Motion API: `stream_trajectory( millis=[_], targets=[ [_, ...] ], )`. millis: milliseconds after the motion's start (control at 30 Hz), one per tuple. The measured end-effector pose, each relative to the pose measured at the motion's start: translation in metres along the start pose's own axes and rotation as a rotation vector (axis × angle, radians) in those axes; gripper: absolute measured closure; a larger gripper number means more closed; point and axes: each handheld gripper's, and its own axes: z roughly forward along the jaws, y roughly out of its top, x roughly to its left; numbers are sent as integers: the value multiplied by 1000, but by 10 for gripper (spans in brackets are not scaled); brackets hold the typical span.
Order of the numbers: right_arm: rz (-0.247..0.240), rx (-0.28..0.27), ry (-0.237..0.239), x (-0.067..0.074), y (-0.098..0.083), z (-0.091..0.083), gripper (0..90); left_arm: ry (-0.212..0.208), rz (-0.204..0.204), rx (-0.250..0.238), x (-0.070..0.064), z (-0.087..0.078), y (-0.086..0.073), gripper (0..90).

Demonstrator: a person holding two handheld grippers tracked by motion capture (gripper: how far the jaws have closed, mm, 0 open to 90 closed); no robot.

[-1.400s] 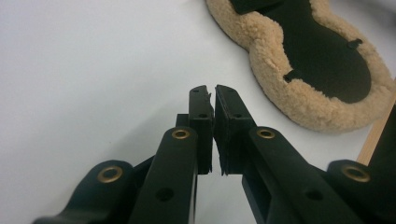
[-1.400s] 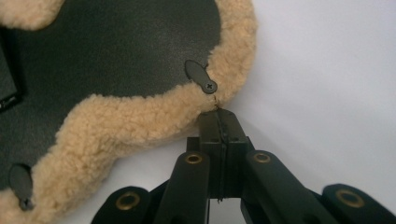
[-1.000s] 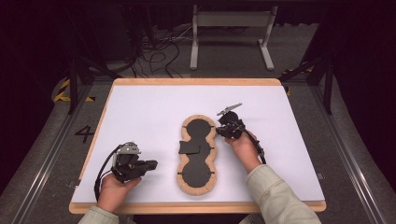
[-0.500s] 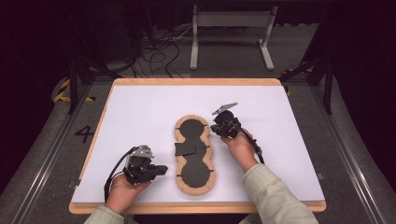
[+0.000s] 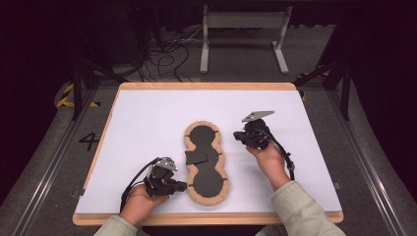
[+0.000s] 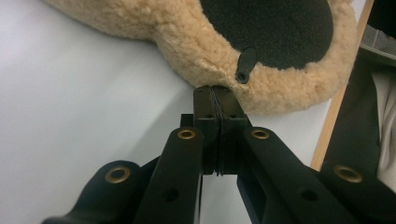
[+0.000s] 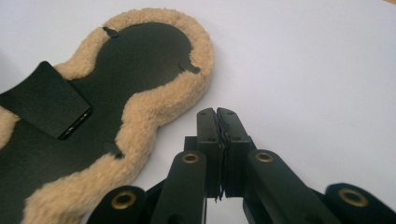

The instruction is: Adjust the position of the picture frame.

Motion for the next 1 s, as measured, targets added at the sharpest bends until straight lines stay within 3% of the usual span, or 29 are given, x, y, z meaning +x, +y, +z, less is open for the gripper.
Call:
stream_trajectory(
  millis=[267, 433, 567, 1000],
  targets=[
    [35, -73, 1, -9, -25, -34, 874, -44, 44, 15, -15, 22, 22, 889],
    [59, -77, 4, -15, -37, -49, 863, -64, 53, 15, -21, 34, 33, 888],
    [75, -111, -9, -18, -49, -64, 857, -69, 69, 19, -25, 42, 43, 887],
    [93, -118, -21, -20, -65, -82, 839, -67, 101, 0, -38, 68, 70, 889]
  ],
)
